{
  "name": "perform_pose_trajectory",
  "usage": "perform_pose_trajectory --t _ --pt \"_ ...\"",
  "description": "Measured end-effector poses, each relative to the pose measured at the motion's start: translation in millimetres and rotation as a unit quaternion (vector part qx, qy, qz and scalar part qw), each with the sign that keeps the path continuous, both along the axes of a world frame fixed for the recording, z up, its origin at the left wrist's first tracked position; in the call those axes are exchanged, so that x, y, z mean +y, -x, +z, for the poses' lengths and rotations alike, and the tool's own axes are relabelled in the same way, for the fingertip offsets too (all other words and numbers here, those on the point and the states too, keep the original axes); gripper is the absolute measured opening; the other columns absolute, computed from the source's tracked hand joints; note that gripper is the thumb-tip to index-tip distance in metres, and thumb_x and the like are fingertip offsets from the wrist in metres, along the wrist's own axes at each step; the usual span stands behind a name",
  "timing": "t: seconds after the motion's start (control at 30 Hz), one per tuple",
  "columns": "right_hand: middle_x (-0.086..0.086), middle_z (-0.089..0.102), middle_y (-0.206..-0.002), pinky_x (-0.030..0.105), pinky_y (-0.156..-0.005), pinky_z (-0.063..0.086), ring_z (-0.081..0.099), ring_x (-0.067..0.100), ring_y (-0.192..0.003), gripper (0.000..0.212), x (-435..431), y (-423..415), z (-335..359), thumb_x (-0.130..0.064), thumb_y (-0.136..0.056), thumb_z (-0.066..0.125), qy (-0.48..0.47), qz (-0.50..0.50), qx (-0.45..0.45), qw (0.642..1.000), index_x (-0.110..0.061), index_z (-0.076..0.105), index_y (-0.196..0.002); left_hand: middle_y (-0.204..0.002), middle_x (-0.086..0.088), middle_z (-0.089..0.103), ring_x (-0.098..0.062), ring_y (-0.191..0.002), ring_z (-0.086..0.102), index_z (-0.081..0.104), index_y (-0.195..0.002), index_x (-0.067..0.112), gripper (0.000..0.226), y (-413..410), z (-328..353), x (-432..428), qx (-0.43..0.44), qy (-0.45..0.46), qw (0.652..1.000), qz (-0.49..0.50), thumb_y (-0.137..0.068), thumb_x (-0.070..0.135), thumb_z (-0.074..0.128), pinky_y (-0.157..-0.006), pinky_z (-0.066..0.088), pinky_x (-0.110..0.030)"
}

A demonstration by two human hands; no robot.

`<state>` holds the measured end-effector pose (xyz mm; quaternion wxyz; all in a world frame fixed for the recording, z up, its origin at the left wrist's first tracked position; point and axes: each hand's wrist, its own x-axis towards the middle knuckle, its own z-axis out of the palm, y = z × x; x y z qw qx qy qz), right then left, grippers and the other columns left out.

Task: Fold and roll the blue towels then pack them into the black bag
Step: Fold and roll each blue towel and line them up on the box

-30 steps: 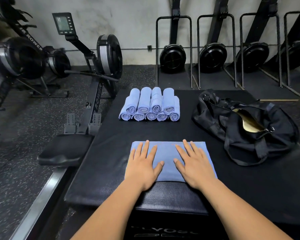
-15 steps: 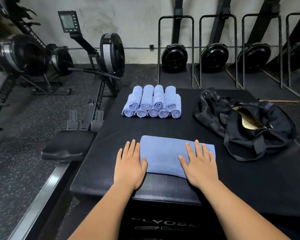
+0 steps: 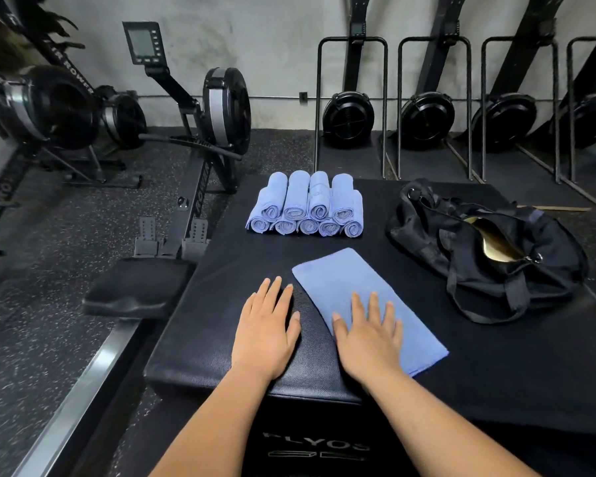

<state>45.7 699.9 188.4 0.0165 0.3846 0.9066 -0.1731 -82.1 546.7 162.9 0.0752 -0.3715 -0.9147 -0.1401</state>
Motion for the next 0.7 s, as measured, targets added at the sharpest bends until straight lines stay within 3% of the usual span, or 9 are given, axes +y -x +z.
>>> perform_pose_trajectory --t 0.07,0.23,0.37,0.5,0.6,0.7 --pt "-0.001 -0.009 -0.176 0.053 -0.129 -0.002 -0.013 0.033 -0.16 0.07 -3 9 9 -0.067 -0.104 0.017 0.005 0.052 0.003 0.999 -0.036 0.011 -0.166 -0.172 -0.004 0.026 -0.022 -0.161 0.013 0.039 -0.161 0.021 0.064 1 0 0 -0.002 -0.004 1.0 -0.005 -0.107 0.05 0.022 -0.127 0.022 -0.044" --pt "-0.012 -0.012 -0.174 0.045 -0.13 -0.002 -0.013 0.02 -0.161 0.081 45 -4 -3 -0.082 -0.093 -0.004 -0.108 0.253 -0.003 0.961 -0.047 0.006 -0.165 -0.173 -0.002 0.025 -0.02 -0.161 0.012 0.039 -0.161 0.023 0.065 -1 -1 -1 -0.012 -0.01 1.0 -0.007 -0.107 0.052 0.019 -0.128 0.021 -0.042" --pt "-0.011 -0.01 -0.175 0.045 -0.13 -0.003 -0.014 0.018 -0.161 0.072 42 -5 -16 -0.076 -0.099 0.007 -0.119 0.215 -0.007 0.969 -0.048 0.001 -0.165 -0.172 0.0 0.026 -0.02 -0.161 0.014 0.039 -0.161 0.023 0.065 0 0 -1 -0.017 -0.026 0.999 -0.017 -0.107 0.053 0.021 -0.126 0.024 -0.042" --pt "-0.002 -0.01 -0.176 0.05 -0.129 -0.003 -0.013 0.026 -0.161 0.075 6 3 -17 -0.073 -0.097 0.0 -0.109 0.101 -0.003 0.989 -0.042 0.001 -0.166 -0.172 0.004 0.026 -0.017 -0.161 0.015 0.039 -0.161 0.024 0.063 0 0 -1 -0.02 -0.041 0.998 -0.042 -0.107 0.053 0.026 -0.126 0.024 -0.042" --pt "0.001 -0.008 -0.176 0.05 -0.129 -0.004 -0.012 0.028 -0.161 0.071 -8 1 -17 -0.067 -0.101 0.001 -0.081 0.068 0.019 0.994 -0.039 0.005 -0.166 -0.171 0.008 0.028 -0.015 -0.161 0.015 0.04 -0.161 0.023 0.059 -2 1 -3 -0.003 -0.05 0.992 -0.116 -0.107 0.049 0.035 -0.126 0.026 -0.042" --pt "0.001 0.002 -0.176 0.047 -0.13 0.002 -0.004 0.026 -0.162 0.059 0 1 -15 -0.05 -0.11 0.019 -0.038 0.062 0.052 0.996 -0.034 0.014 -0.167 -0.173 0.008 0.023 -0.014 -0.162 0.01 0.037 -0.162 0.02 0.063 -15 3 1 -0.024 -0.039 0.981 -0.191 -0.107 0.05 0.039 -0.128 0.022 -0.041"
